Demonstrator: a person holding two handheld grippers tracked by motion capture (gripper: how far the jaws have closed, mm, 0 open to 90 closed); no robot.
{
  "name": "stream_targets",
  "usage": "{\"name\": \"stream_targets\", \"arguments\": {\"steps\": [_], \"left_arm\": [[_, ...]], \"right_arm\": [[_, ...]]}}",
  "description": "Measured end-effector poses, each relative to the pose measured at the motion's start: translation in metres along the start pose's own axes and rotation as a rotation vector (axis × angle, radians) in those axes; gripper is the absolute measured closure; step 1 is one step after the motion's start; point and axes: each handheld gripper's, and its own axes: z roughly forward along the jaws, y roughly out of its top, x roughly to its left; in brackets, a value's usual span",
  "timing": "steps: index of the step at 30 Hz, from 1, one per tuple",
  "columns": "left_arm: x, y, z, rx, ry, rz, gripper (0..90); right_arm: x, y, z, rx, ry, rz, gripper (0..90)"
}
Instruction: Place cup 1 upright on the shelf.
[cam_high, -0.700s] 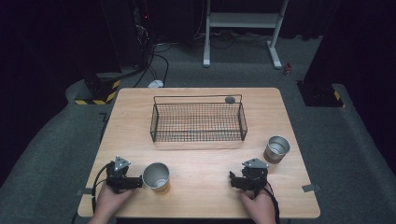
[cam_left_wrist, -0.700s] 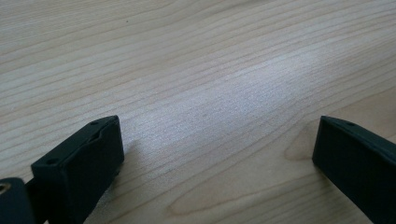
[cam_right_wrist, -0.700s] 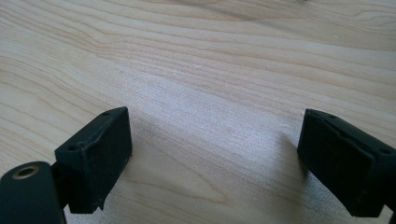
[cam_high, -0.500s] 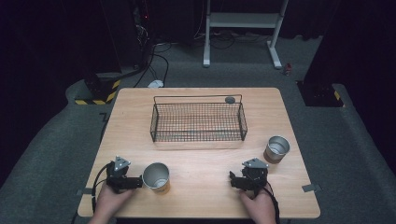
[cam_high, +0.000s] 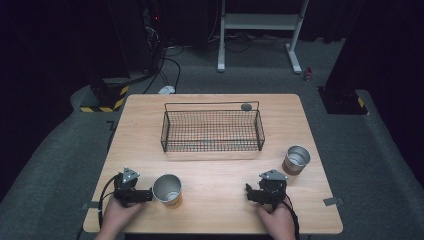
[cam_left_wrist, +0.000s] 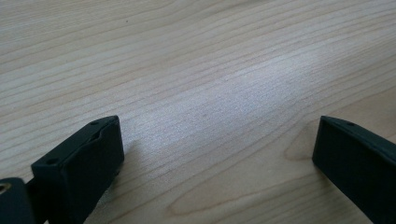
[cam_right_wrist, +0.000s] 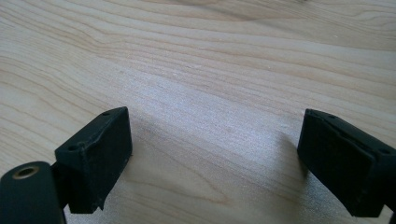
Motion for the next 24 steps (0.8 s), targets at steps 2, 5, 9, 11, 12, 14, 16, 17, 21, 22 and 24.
{"name": "stream_targets", "arguments": {"steps": [2, 5, 9, 11, 12, 14, 16, 17, 21, 22, 24], "left_arm": [[0.0003, 0.0, -0.0002, 0.002, -0.004, 0.004, 2.4], [0.0, 0.001, 0.0002, 0.015, -0.015, 0.016, 0.7], [0.0001, 0.0014, 0.0001, 0.019, -0.021, 0.017, 0.5], [0.0002, 0.0017, 0.0001, 0.019, -0.021, 0.019, 0.6], [0.0004, 0.0019, -0.0001, 0.019, -0.022, 0.025, 0.9], [0.0005, 0.0019, -0.0005, 0.017, -0.025, 0.025, 1.2], [0.0003, 0.0019, -0.0017, 0.009, -0.028, 0.026, 1.2], [0.0, 0.002, -0.0024, 0.005, -0.032, 0.023, 1.2], [0.0007, 0.0026, -0.0058, -0.014, -0.039, 0.023, 1.2], [0.0007, 0.0028, -0.0068, -0.021, -0.041, 0.021, 1.2], [0.0009, 0.0034, -0.0091, -0.032, -0.043, 0.02, 1.3]], "right_arm": [[0.0, 0.0, 0.0, 0.0, 0.0, 0.0, 9.8], [0.0, 0.0, 0.0, 0.0, 0.0, 0.0, 9.8], [0.0, 0.0, 0.0, 0.0, 0.0, 0.0, 9.8], [0.0, 0.0, 0.0, 0.0, 0.0, 0.0, 9.8], [0.0, 0.0, 0.0, 0.0, 0.0, 0.0, 9.8], [0.0, 0.0, 0.0, 0.0, 0.0, 0.0, 9.8], [0.0001, 0.0, -0.0001, 0.001, 0.001, 0.001, 9.8], [0.0001, 0.0, -0.0001, 0.0, 0.0, 0.0, 9.8], [0.0001, 0.0, -0.0001, 0.0, 0.0, 0.0, 9.8], [0.0001, 0.0, -0.0001, 0.0, 0.0, 0.0, 9.8], [0.0001, 0.0, -0.0001, 0.001, 0.001, 0.001, 9.8]]}}
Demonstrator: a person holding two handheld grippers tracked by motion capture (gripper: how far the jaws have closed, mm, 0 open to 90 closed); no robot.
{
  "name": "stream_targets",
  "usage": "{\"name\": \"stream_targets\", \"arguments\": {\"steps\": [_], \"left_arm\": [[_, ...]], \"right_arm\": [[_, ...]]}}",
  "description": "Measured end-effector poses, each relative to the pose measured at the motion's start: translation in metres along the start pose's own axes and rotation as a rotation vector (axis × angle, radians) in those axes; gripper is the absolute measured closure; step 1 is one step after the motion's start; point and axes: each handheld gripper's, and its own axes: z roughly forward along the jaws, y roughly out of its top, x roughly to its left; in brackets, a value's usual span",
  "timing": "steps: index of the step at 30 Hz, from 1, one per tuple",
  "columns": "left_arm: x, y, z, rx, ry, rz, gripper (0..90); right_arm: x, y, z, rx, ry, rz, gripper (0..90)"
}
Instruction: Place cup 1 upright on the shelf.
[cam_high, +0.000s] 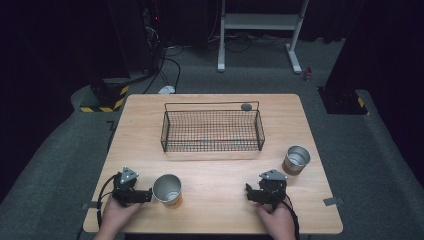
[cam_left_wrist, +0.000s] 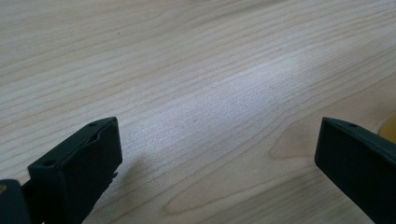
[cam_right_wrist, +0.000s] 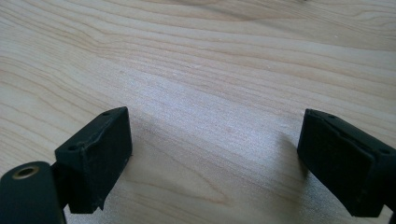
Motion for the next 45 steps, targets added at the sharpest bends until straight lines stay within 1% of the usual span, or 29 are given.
{"name": "stream_targets", "arguments": {"steps": [6, 7, 9, 11, 15, 16, 18, 25, 28, 30, 33, 37, 39, 42, 44, 45], "left_arm": [[0.0, 0.003, -0.009, -0.042, -0.014, -0.004, 2.0], [0.0, 0.003, -0.009, -0.042, -0.014, -0.004, 2.0], [-0.001, 0.004, -0.012, -0.062, -0.015, -0.006, 2.3], [-0.001, 0.004, -0.015, -0.075, -0.018, -0.013, 2.9], [-0.001, 0.006, -0.022, -0.104, -0.019, -0.008, 2.9], [-0.001, 0.007, -0.024, -0.115, -0.022, -0.012, 2.9], [-0.001, 0.008, -0.028, -0.137, -0.024, -0.006, 3.0], [-0.004, 0.012, -0.043, -0.202, -0.007, 0.003, 2.9], [-0.005, 0.014, -0.048, -0.219, -0.004, 0.01, 2.7], [-0.006, 0.015, -0.051, -0.231, 0.016, 0.016, 0.9], [-0.007, 0.016, -0.055, -0.248, 0.022, 0.017, 0.5], [-0.007, 0.018, -0.06, -0.27, 0.041, 0.018, 0.4], [-0.007, 0.018, -0.063, -0.284, 0.036, 0.007, 0.2], [-0.009, 0.019, -0.066, -0.303, 0.027, 0.004, 0.1], [-0.009, 0.019, -0.068, -0.311, 0.028, 0.011, 0.1], [-0.01, 0.02, -0.069, -0.313, 0.021, 0.012, 0.1]], "right_arm": [[0.0, 0.0, 0.0, 0.0, -0.001, 0.0, 9.8], [0.0, 0.0, 0.0, 0.0, -0.001, 0.0, 9.8], [0.0, 0.0, 0.0, 0.0, -0.001, -0.001, 9.8], [0.0, 0.0, 0.0, 0.0, -0.001, -0.001, 9.8], [0.0, 0.0, 0.0, 0.0, -0.001, 0.0, 9.8], [0.0, 0.0, 0.0, 0.0, -0.001, 0.0, 9.8], [0.0, 0.0, 0.0, 0.0, 0.0, 0.0, 9.8], [0.0, 0.0, 0.0, -0.002, -0.002, 0.0, 10.3], [0.0, 0.0, 0.0, -0.002, -0.002, 0.0, 10.3], [0.0, 0.0, 0.0, -0.002, -0.002, 0.0, 10.3], [0.0, 0.0, 0.0, -0.002, -0.002, 0.0, 10.3], [0.0, 0.0, 0.0, -0.002, -0.002, 0.0, 10.3], [0.0, 0.0, 0.0, -0.002, -0.002, 0.0, 10.3], [0.0, 0.0, 0.0, -0.002, -0.002, 0.0, 10.3], [0.0, 0.0, 0.0, -0.002, -0.002, 0.001, 10.3], [0.0, 0.0, 0.0, -0.002, -0.002, 0.0, 10.3]]}}
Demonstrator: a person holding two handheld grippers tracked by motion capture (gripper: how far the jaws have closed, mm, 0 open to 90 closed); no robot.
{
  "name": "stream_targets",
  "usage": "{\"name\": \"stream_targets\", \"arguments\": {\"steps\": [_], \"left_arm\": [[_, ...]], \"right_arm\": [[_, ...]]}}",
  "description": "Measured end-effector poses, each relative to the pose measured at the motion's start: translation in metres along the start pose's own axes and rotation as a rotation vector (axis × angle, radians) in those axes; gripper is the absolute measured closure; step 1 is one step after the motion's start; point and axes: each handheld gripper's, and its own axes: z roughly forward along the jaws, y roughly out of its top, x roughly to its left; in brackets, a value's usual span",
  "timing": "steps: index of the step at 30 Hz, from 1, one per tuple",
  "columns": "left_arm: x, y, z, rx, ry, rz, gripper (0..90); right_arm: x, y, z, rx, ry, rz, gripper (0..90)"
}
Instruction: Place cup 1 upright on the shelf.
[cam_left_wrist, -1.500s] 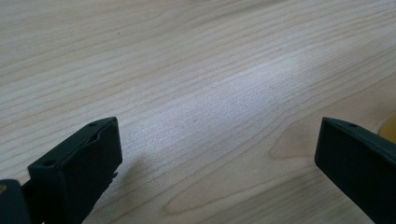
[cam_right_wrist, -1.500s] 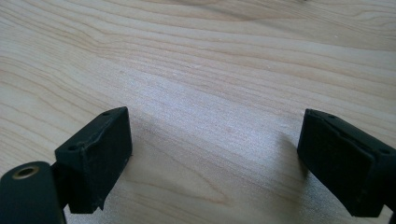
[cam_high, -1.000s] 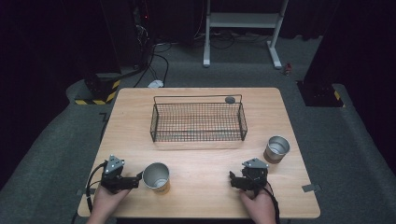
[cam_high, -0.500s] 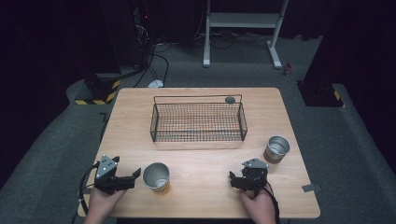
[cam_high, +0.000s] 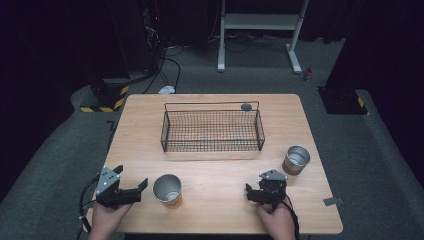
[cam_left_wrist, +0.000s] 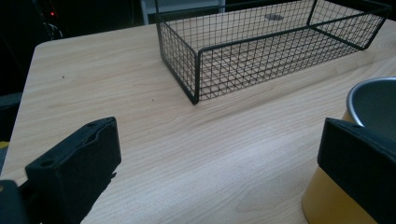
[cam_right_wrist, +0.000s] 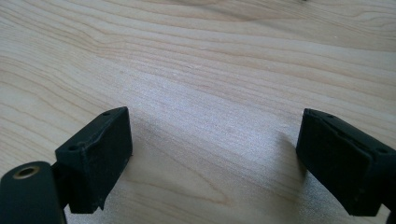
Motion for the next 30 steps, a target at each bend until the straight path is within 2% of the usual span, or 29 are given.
{"name": "stream_targets", "arguments": {"steps": [12, 30], "left_arm": [[-0.011, 0.005, -0.003, -0.023, -0.064, -0.005, 0.1], [-0.034, 0.009, 0.001, -0.016, -0.154, 0.026, 0.1]], "right_arm": [[0.0, 0.0, 0.0, 0.0, 0.0, 0.001, 10.3], [0.0, 0.0, 0.0, 0.0, 0.0, 0.0, 10.3]]}}
